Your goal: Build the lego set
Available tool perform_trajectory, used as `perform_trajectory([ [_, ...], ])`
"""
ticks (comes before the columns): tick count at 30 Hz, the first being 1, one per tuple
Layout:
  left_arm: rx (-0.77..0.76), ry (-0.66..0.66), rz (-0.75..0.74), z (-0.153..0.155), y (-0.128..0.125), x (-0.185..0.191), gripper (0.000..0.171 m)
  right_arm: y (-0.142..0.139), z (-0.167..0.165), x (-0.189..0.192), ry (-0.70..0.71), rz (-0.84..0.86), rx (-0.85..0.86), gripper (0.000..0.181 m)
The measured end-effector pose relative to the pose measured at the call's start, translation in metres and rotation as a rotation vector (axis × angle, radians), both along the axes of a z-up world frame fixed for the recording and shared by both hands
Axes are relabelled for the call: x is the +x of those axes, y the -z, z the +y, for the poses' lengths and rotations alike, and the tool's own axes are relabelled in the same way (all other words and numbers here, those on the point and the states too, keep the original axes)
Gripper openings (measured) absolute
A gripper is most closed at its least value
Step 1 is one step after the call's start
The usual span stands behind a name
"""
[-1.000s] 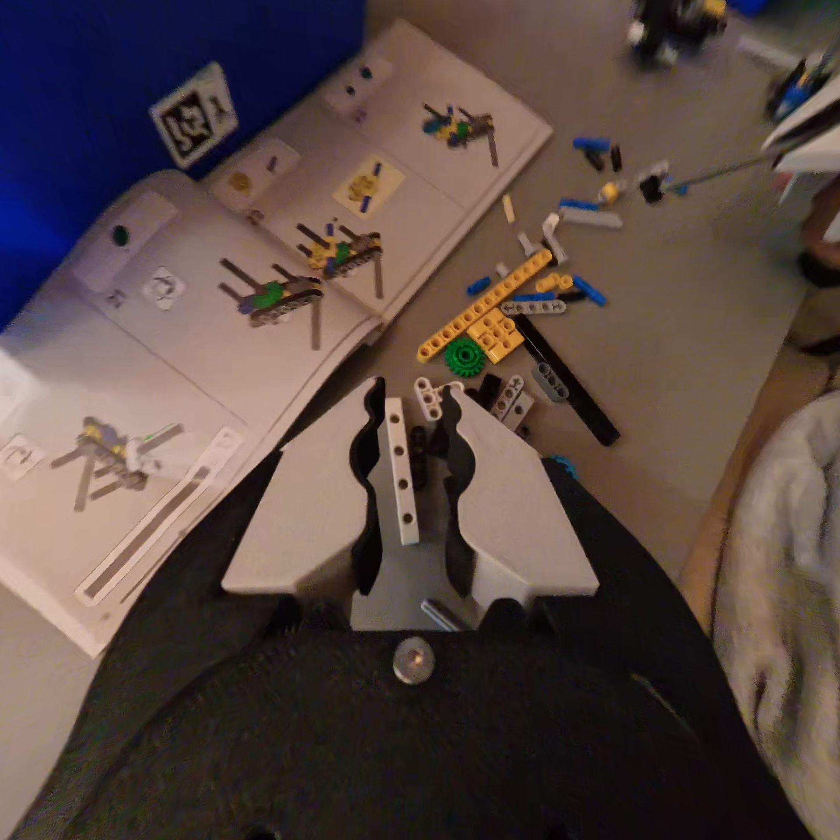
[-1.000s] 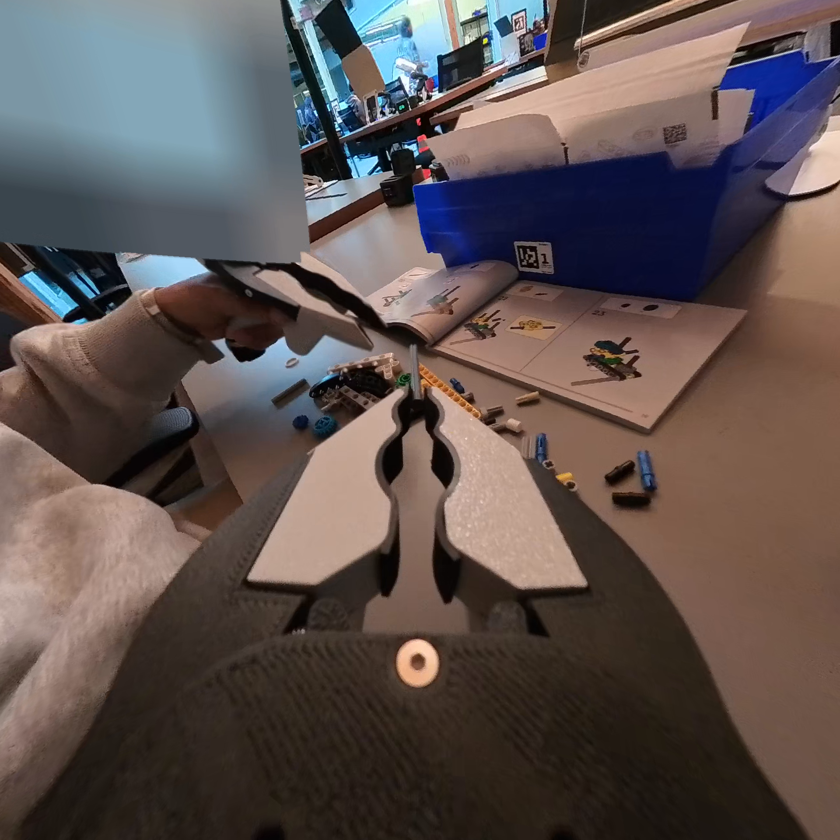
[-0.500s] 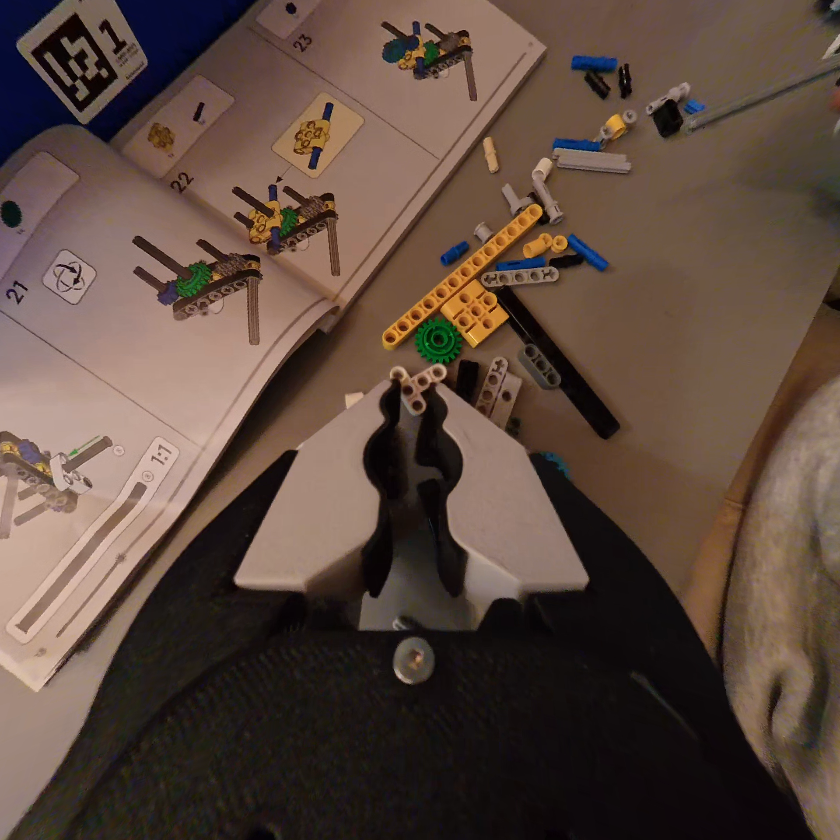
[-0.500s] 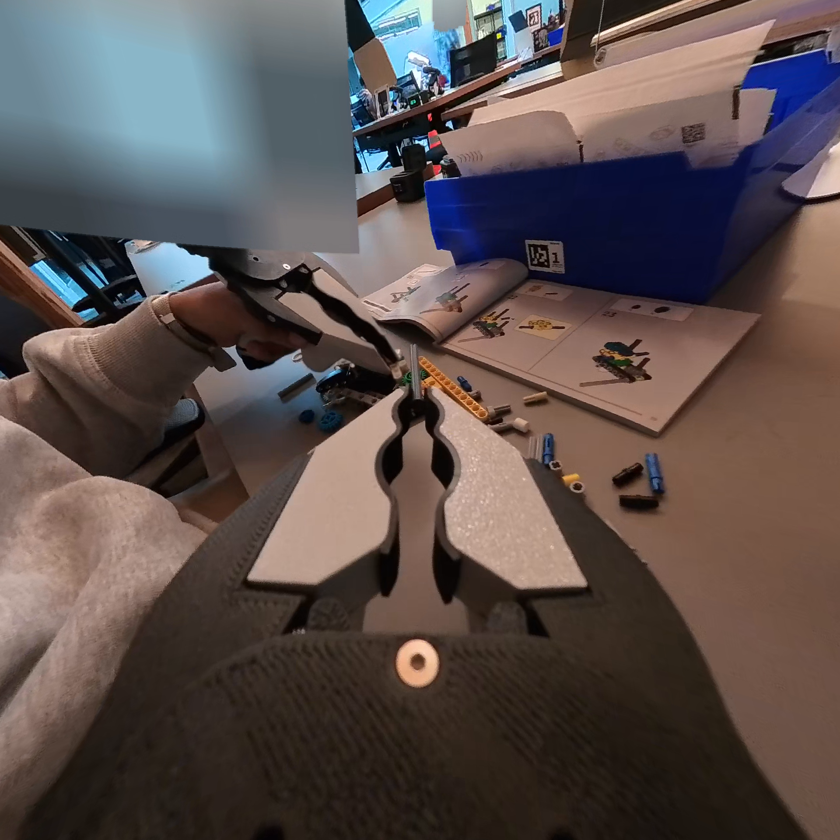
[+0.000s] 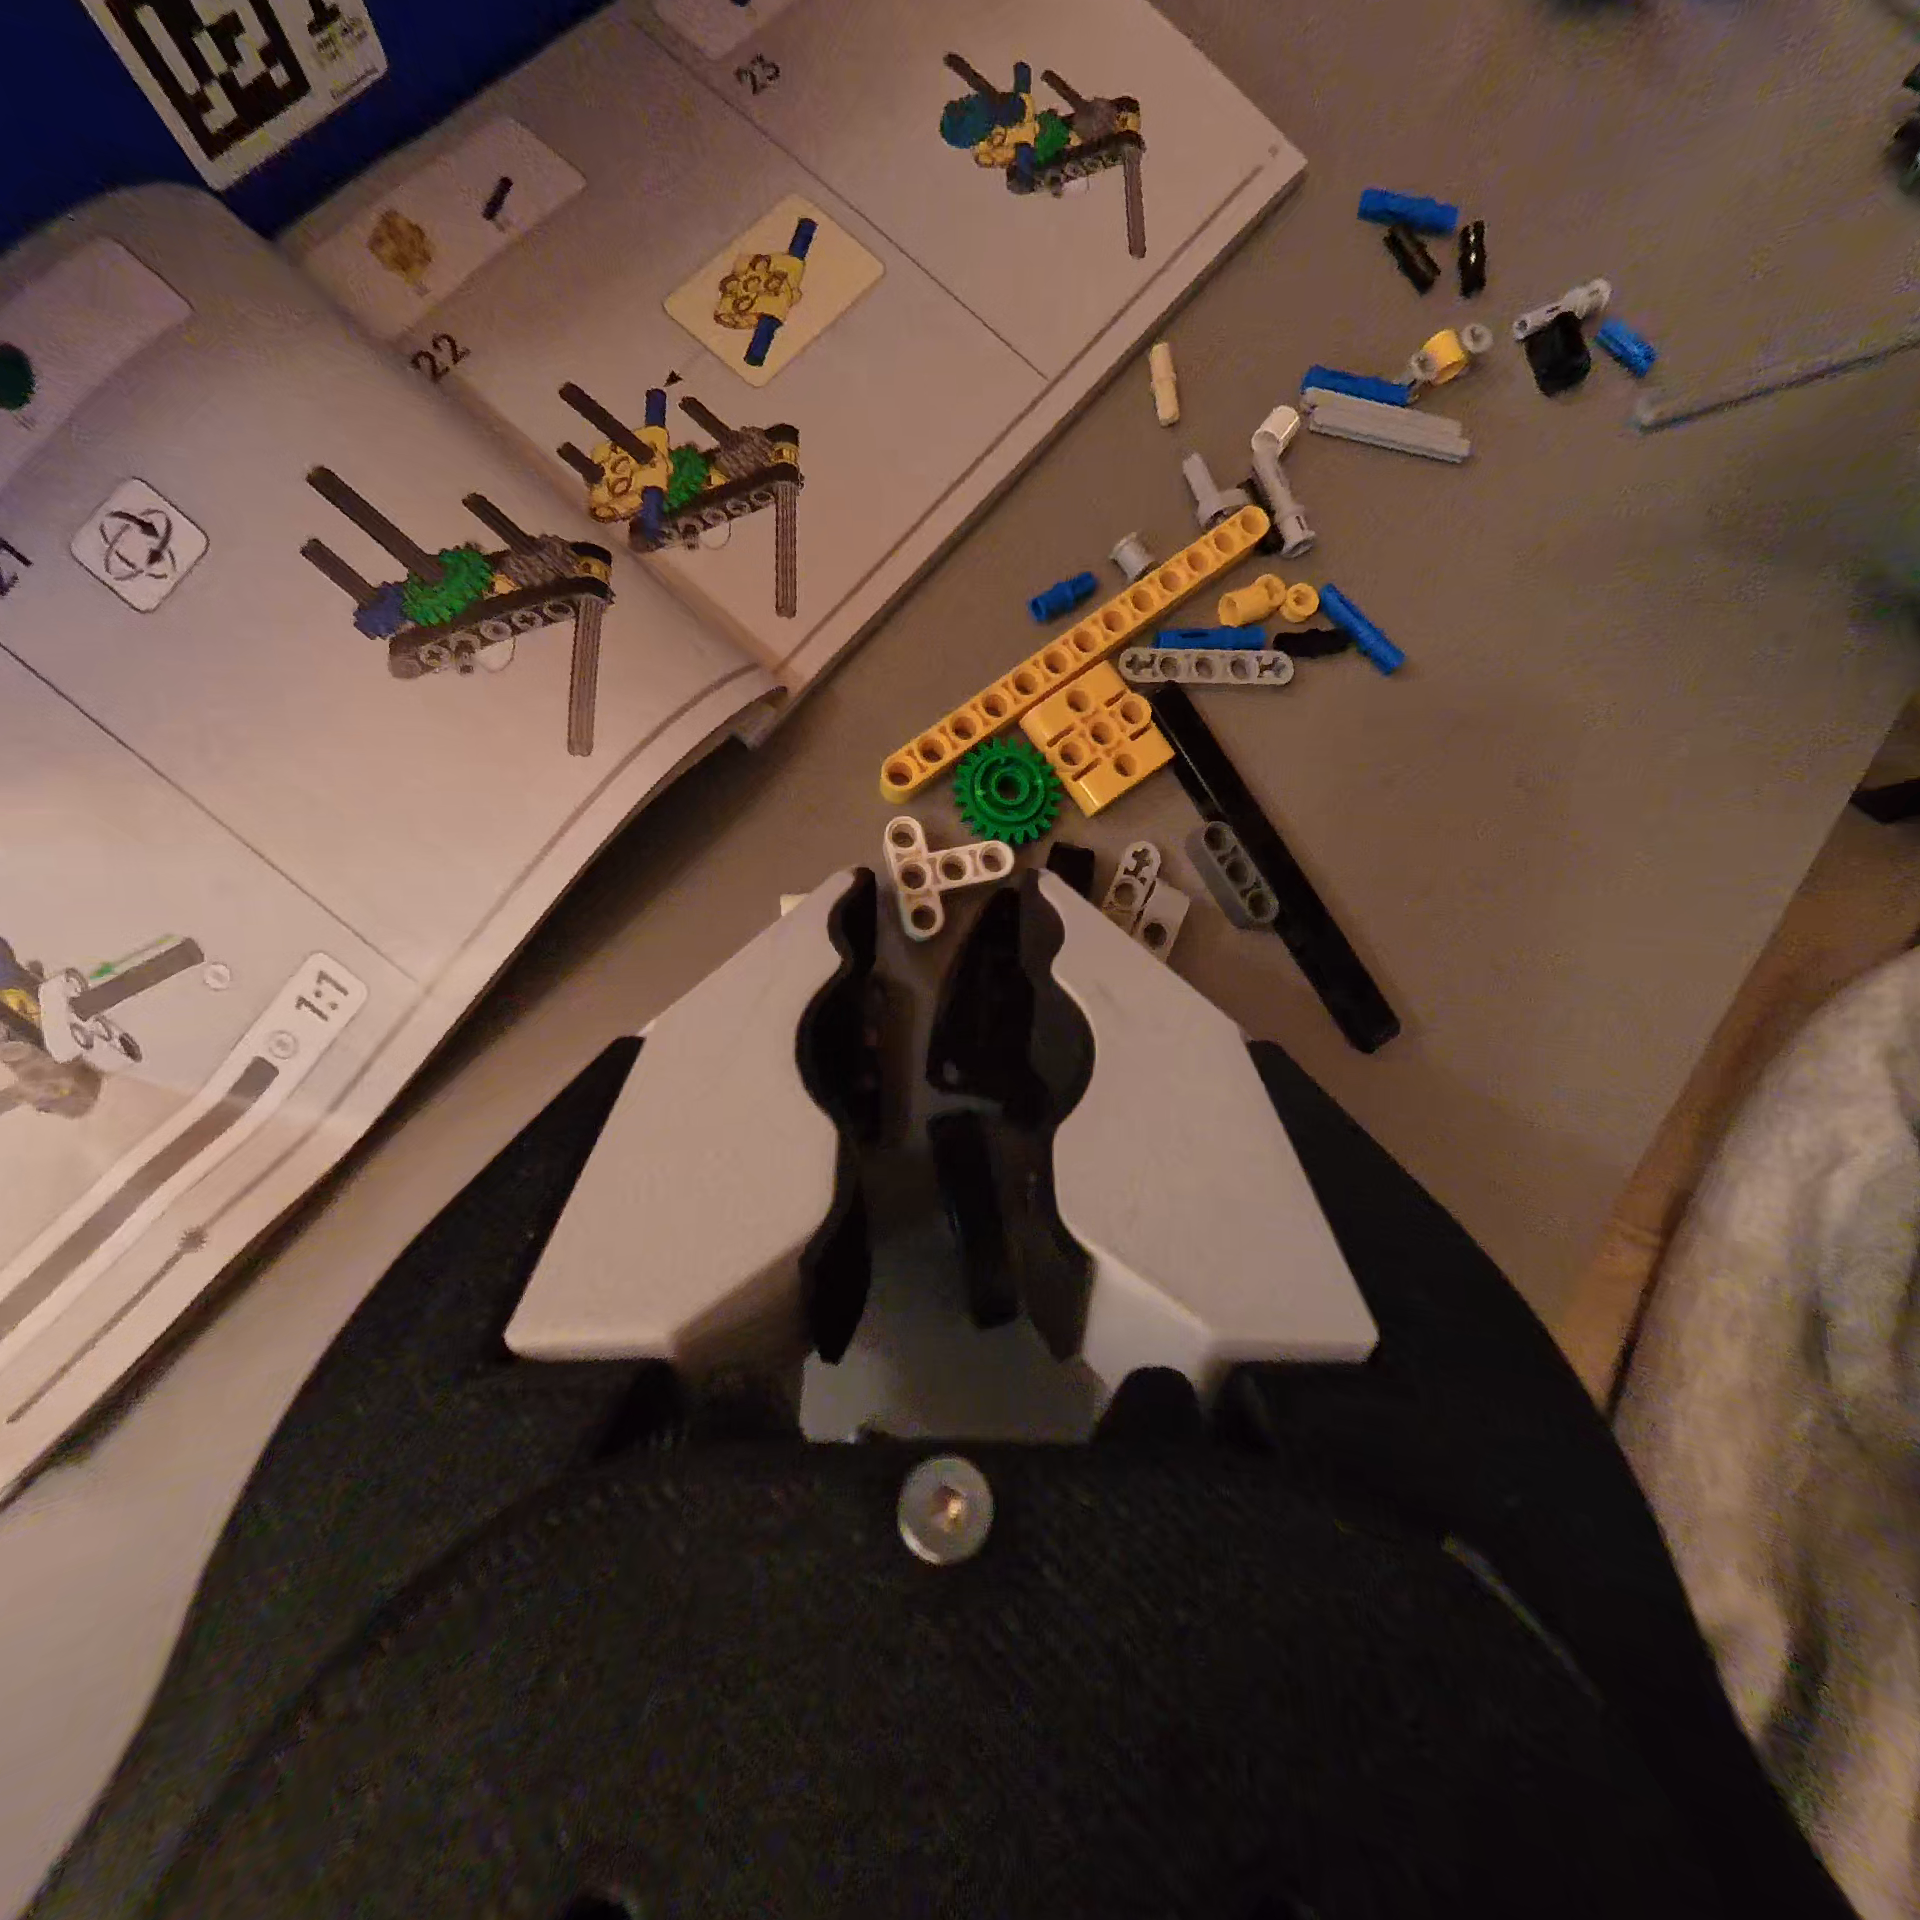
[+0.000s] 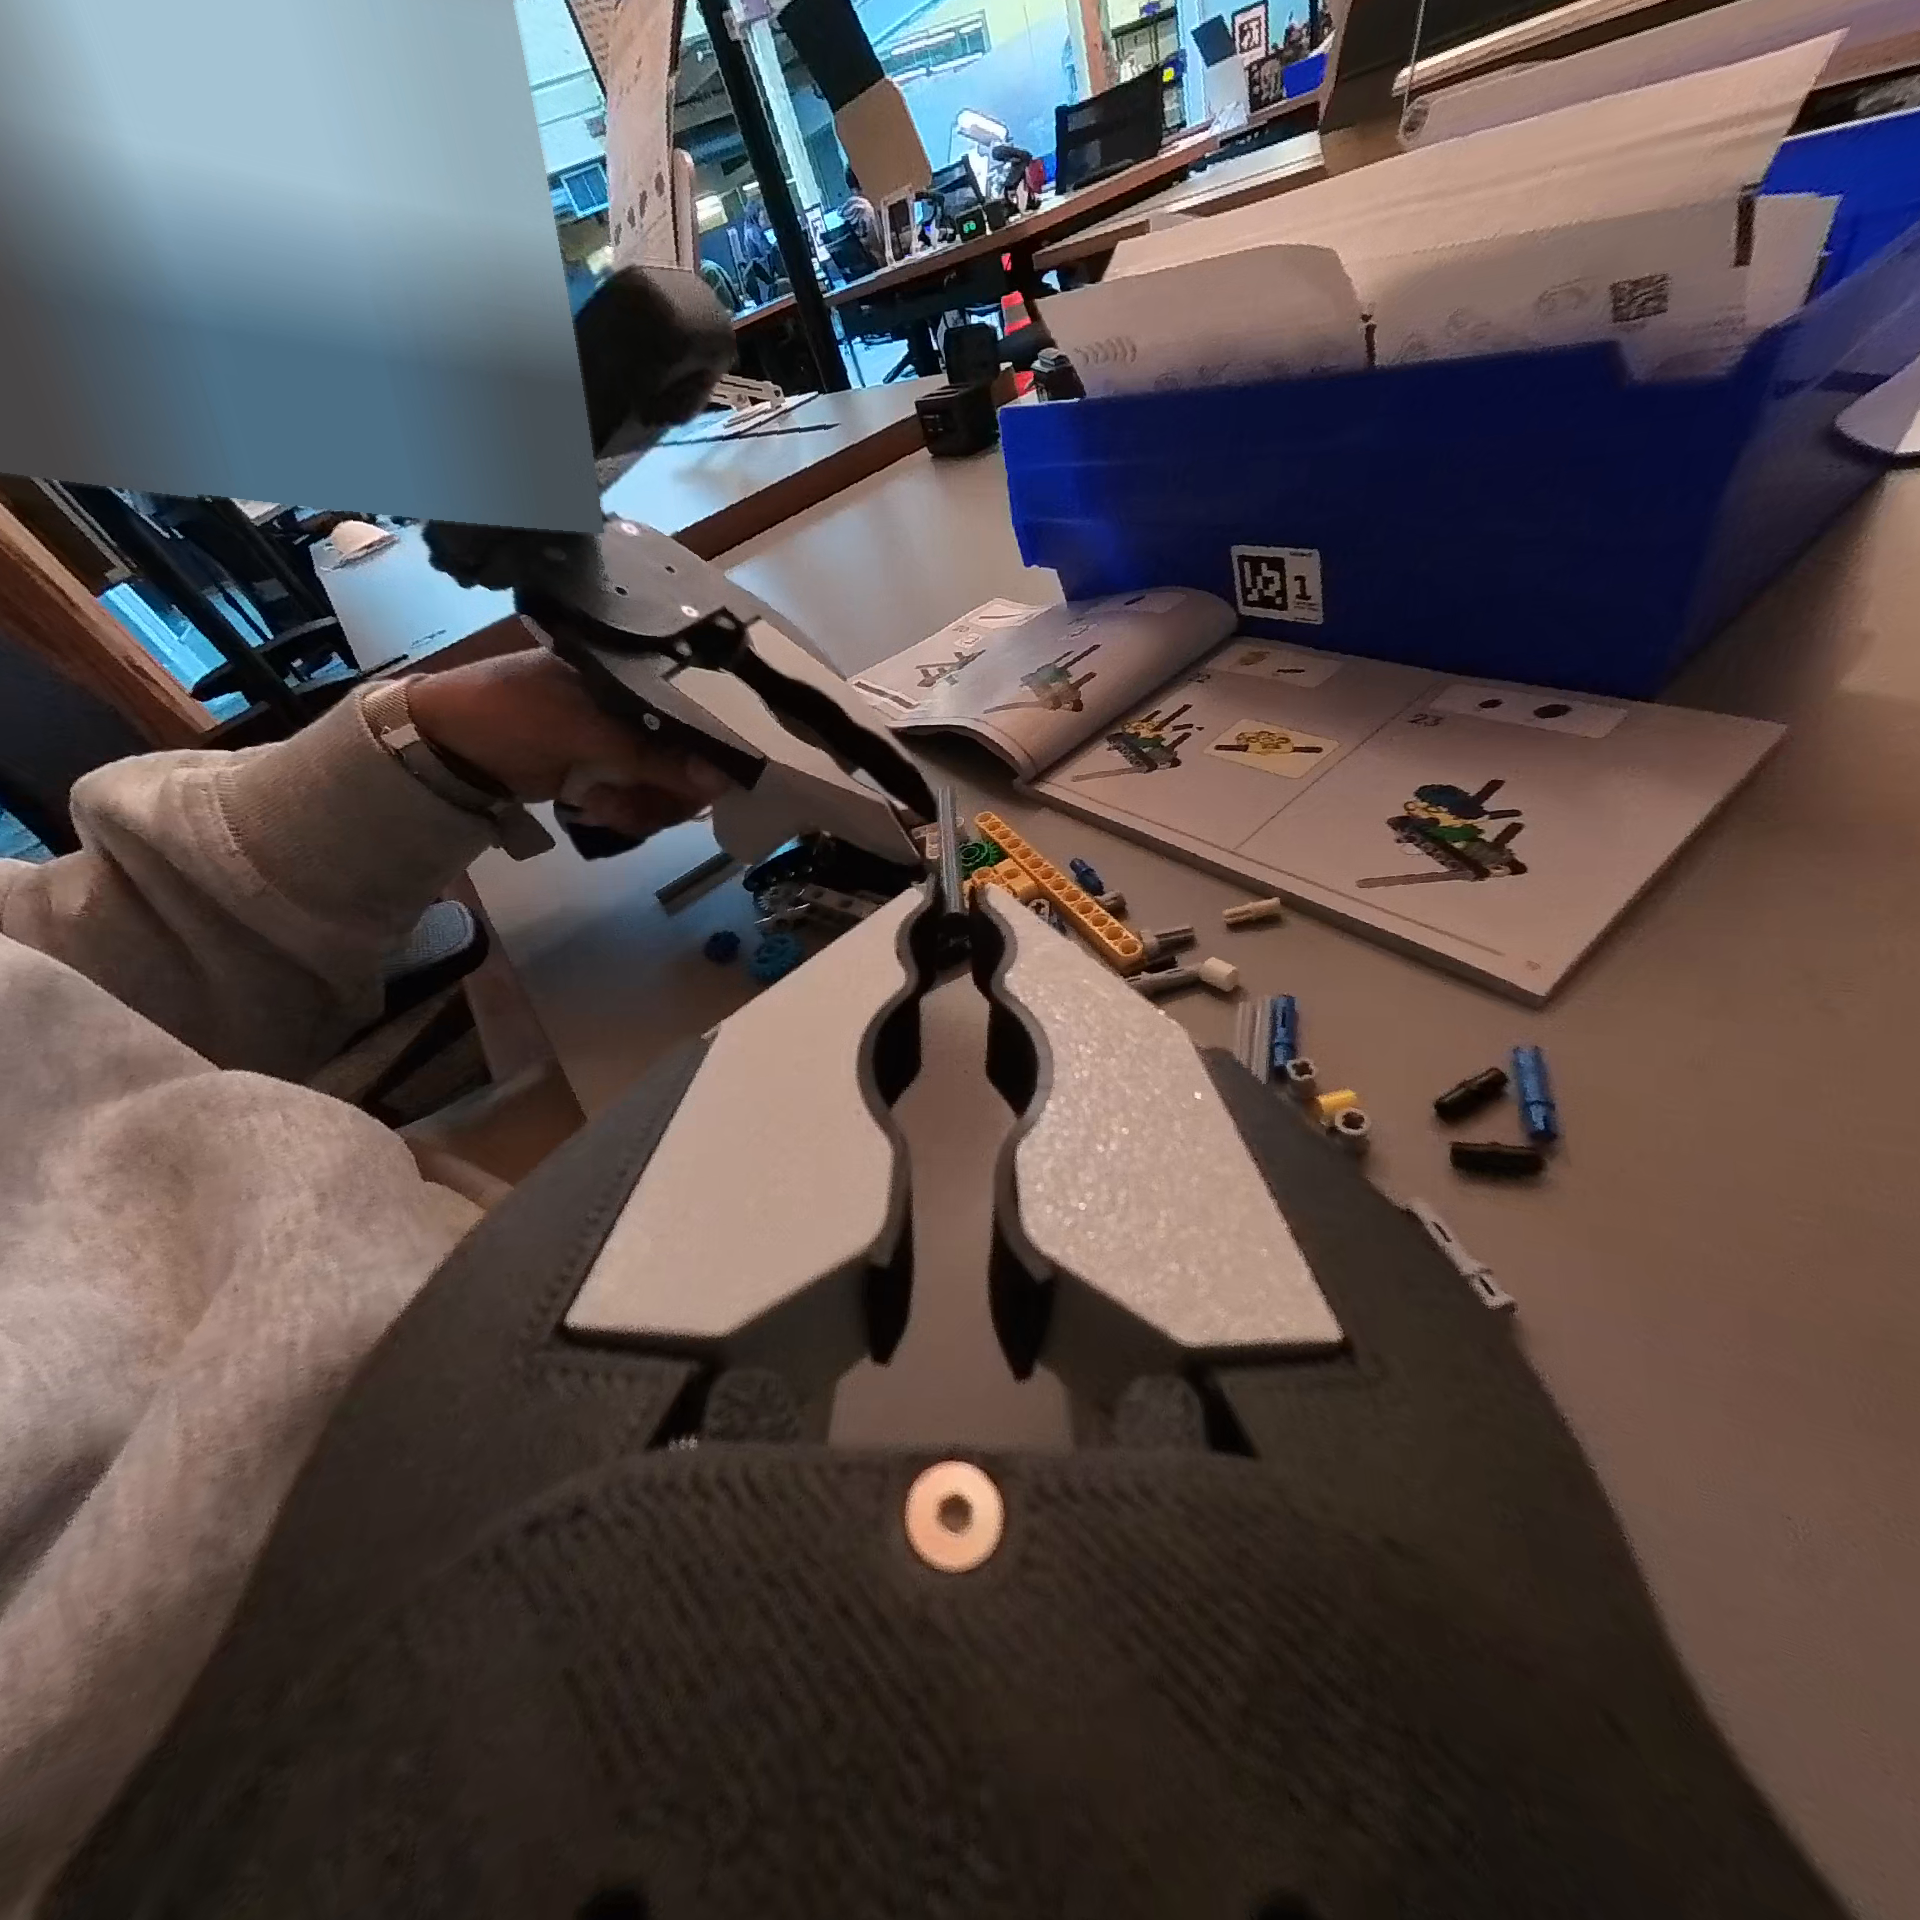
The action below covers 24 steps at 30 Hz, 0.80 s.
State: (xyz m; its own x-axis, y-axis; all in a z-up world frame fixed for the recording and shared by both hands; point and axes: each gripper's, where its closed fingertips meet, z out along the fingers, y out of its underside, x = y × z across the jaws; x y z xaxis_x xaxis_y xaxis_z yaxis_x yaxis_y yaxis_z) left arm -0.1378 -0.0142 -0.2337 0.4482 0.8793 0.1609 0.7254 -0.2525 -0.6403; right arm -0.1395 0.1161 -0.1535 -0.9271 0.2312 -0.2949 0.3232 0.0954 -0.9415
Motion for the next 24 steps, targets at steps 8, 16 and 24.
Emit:
perform_trajectory([
  [8, 0.054, -0.041, -0.006, -0.002, -0.001, -0.003, 0.011, -0.001, 0.0, 0.003, -0.007, 0.012, -0.005, 0.003],
  [16, 0.085, -0.069, -0.003, -0.008, -0.002, -0.003, 0.005, -0.001, -0.002, 0.008, -0.024, 0.022, 0.0, 0.004],
  [24, -0.003, -0.044, 0.039, -0.01, -0.001, -0.003, 0.012, -0.003, -0.002, 0.011, -0.028, 0.031, -0.008, 0.003],
])
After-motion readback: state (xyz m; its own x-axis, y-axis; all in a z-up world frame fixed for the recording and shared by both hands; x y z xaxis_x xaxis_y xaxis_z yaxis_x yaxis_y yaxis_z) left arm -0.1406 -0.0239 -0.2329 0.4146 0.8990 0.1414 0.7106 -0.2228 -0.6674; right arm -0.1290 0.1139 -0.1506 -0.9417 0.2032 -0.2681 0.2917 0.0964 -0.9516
